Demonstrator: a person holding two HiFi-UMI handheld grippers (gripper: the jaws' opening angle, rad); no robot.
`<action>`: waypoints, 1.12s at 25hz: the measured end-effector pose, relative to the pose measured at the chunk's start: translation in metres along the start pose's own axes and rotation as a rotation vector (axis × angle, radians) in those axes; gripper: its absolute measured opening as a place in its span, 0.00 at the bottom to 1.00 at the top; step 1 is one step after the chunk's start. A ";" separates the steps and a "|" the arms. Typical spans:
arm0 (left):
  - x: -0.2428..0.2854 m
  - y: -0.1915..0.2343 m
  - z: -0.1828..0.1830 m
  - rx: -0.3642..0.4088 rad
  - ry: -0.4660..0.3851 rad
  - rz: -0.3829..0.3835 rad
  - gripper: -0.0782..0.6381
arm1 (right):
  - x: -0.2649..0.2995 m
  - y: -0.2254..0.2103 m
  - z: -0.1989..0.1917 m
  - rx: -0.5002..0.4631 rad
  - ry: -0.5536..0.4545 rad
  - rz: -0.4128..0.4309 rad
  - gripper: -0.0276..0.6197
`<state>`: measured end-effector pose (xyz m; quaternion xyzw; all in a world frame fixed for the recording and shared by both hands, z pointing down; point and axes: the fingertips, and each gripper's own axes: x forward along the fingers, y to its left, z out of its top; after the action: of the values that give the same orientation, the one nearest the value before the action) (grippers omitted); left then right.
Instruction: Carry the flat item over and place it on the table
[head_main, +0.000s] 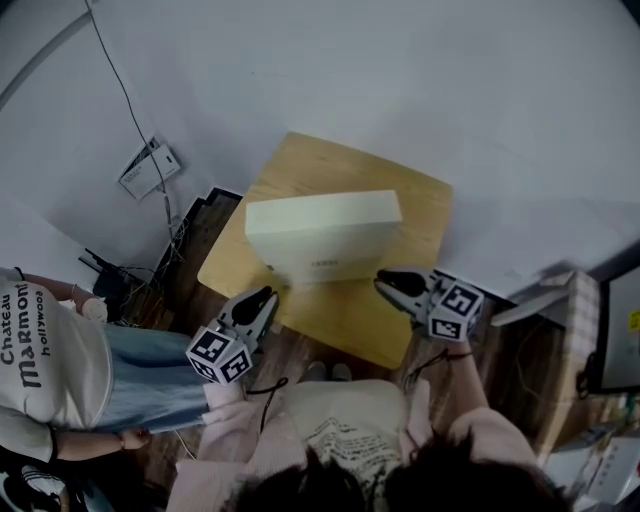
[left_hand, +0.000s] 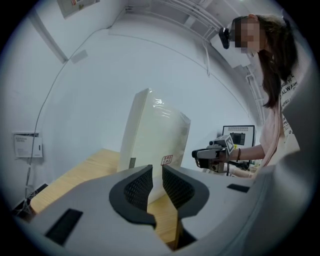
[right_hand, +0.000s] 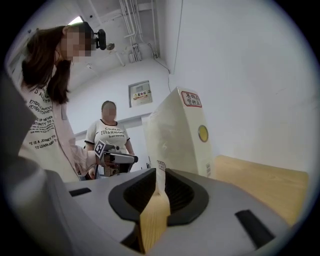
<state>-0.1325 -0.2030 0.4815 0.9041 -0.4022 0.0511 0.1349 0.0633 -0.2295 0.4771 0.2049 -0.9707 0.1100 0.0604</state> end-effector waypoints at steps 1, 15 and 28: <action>0.000 -0.003 0.000 0.003 -0.001 -0.003 0.18 | 0.000 0.002 0.000 0.000 -0.002 0.002 0.11; 0.001 -0.027 -0.005 0.012 -0.002 -0.043 0.10 | 0.002 0.029 0.010 0.000 -0.073 0.053 0.04; 0.001 -0.032 0.000 0.051 -0.012 -0.057 0.10 | 0.009 0.044 0.026 -0.104 -0.102 0.083 0.04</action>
<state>-0.1086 -0.1831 0.4751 0.9186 -0.3756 0.0519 0.1109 0.0353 -0.1996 0.4449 0.1666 -0.9846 0.0512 0.0170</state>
